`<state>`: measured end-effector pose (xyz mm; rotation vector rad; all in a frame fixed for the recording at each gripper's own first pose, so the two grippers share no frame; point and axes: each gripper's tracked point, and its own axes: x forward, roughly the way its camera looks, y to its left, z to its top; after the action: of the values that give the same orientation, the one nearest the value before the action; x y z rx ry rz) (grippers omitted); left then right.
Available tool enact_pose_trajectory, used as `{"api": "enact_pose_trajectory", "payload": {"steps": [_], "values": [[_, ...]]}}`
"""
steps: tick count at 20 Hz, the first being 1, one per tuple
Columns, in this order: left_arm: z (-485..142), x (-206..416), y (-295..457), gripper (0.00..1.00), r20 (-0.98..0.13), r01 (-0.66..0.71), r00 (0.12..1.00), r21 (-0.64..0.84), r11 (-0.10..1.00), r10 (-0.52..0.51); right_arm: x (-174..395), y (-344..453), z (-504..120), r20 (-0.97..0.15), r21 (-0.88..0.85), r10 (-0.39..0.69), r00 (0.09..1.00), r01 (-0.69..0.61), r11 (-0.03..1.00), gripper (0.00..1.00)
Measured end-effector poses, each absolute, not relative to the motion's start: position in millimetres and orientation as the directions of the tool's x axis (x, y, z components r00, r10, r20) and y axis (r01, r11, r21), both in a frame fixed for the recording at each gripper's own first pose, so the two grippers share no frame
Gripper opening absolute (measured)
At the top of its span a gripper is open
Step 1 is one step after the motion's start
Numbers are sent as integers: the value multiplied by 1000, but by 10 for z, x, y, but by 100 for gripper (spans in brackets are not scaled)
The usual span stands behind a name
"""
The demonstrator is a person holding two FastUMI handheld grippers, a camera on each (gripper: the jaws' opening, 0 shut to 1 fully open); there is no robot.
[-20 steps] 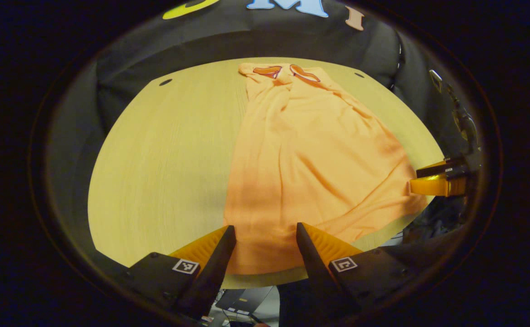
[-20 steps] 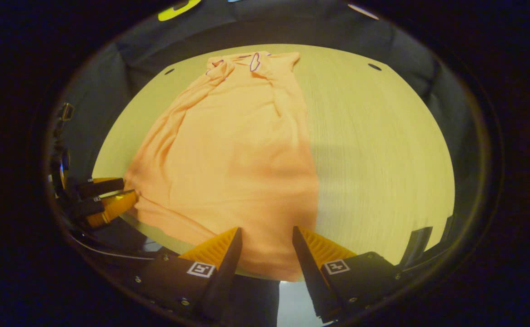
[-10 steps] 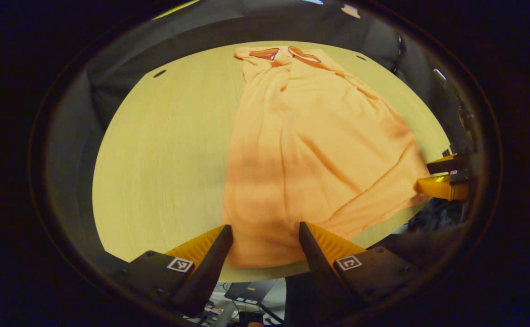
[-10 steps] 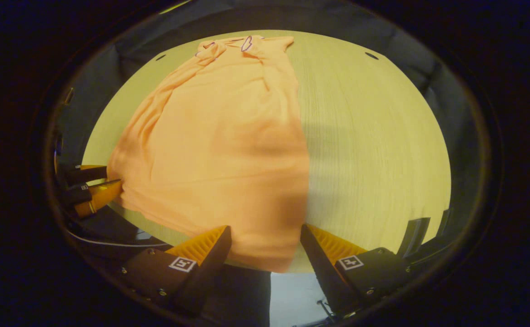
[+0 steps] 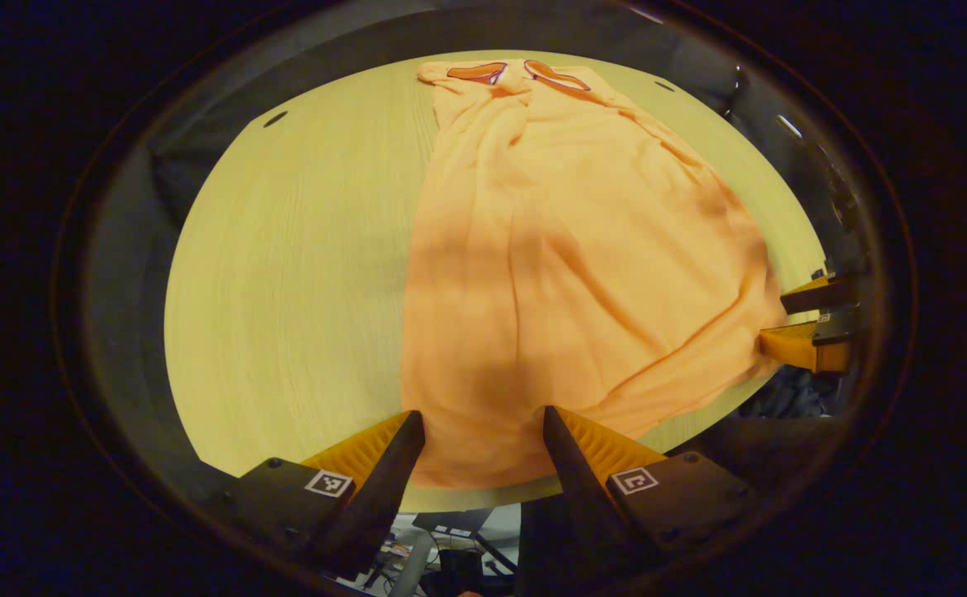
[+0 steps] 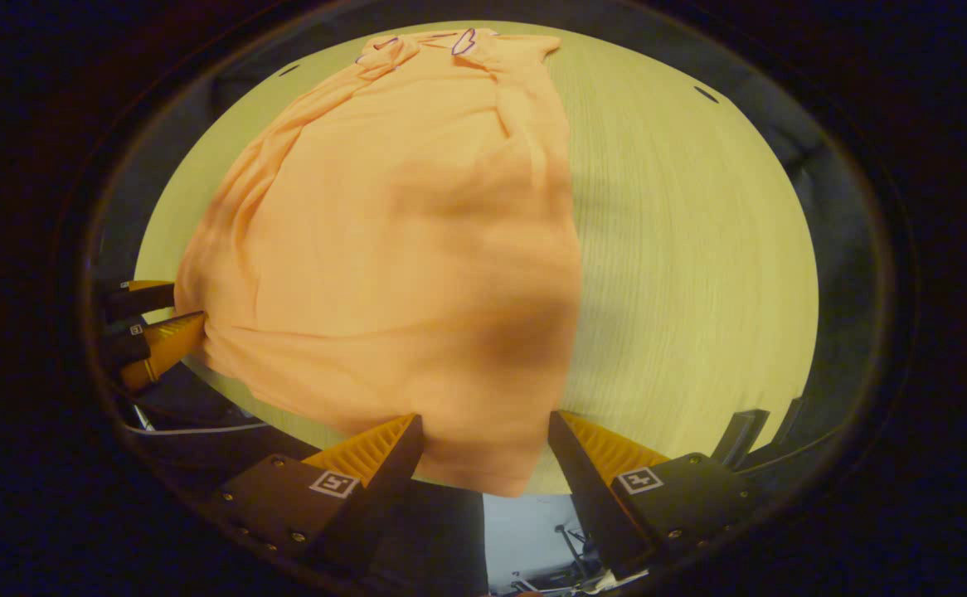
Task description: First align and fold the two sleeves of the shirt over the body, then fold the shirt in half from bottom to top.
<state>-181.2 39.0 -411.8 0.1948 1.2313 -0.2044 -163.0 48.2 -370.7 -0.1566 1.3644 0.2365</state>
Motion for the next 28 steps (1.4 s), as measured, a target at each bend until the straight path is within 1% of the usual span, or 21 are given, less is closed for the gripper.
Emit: {"api": "enact_pose_trajectory", "payload": {"steps": [3,4,5,6,7,8,9,10,11,12,13,14,18,20,21,22,23,24,26,27,28], "values": [[-4111,-1807,419,98,-959,248,282,34,968,-38,-1624,487,-3704,-988,36,71,138,-242,970,96],[-4094,-1759,409,96,-958,243,283,34,969,-38,-1621,485,-3701,-989,37,70,128,-240,970,96],[-4101,-1717,401,92,-957,231,286,31,972,-37,-1627,484,-3700,-990,37,68,125,-236,971,96],[-4102,-1701,395,75,-961,224,275,29,974,-35,-1627,481,-3688,-990,38,68,121,-236,971,96],[-4108,-1711,394,70,-965,227,261,29,973,-32,-1632,483,-3698,-991,37,67,119,-235,971,96],[-4107,-1711,390,70,-968,235,248,28,972,-32,-1607,481,-3688,-990,38,67,122,-226,973,96],[-4087,-1654,387,71,-964,240,264,31,970,-34,-1608,492,-3690,-990,43,69,121,-210,977,92],[-4086,-1607,390,53,-958,229,284,31,973,-37,-1603,495,-3691,-991,45,70,118,-204,978,77],[-4068,-1577,376,35,-956,220,292,31,975,-36,-1612,502,-3692,-992,45,68,109,-207,977,71],[-4077,-1586,374,17,-959,222,283,36,974,-29,-1603,502,-3693,-992,43,66,106,-206,978,71],[-4084,-1577,352,14,-959,234,281,44,971,-24,-1608,522,-3684,-992,46,68,108,-195,980,71],[-4098,-1591,359,14,-961,244,275,51,968,-19,-1592,502,-3669,-991,54,74,113,-170,984,70],[-4073,-1580,358,14,-960,241,279,46,970,-24,-1607,545,-3693,-990,59,77,118,-146,987,69],[-4078,-1577,364,14,-963,239,268,41,970,-25,-1590,565,-3687,-991,66,82,106,-149,987,54],[-4077,-1574,366,14,-965,238,262,40,970,-24,-1563,599,-3689,-989,89,104,106,-137,987,57],[-4061,-1558,353,14,-966,237,257,38,971,-25,-1516,646,-3693,-986,115,127,109,-103,988,32],[-4064,-1546,352,14,-965,227,259,30,973,-31,-1563,661,-3659,-986,125,132,102,-74,989,19],[-4058,-1540,351,6,-964,217,265,26,976,-33,-1544,667,-3665,-986,125,133,105,-73,989,8],[-4065,-1554,351,6,-963,219,268,28,975,-33,-1538,683,-3703,-983,127,137,123,-91,988,7],[-4063,-1551,347,6,-962,220,270,30,975,-32,-1541,689,-3677,-982,126,138,127,-94,988,4],[-4064,-1548,349,6,-962,220,272,31,975,-31,-1542,685,-3674,-982,127,138,126,-97,987,4]]}}
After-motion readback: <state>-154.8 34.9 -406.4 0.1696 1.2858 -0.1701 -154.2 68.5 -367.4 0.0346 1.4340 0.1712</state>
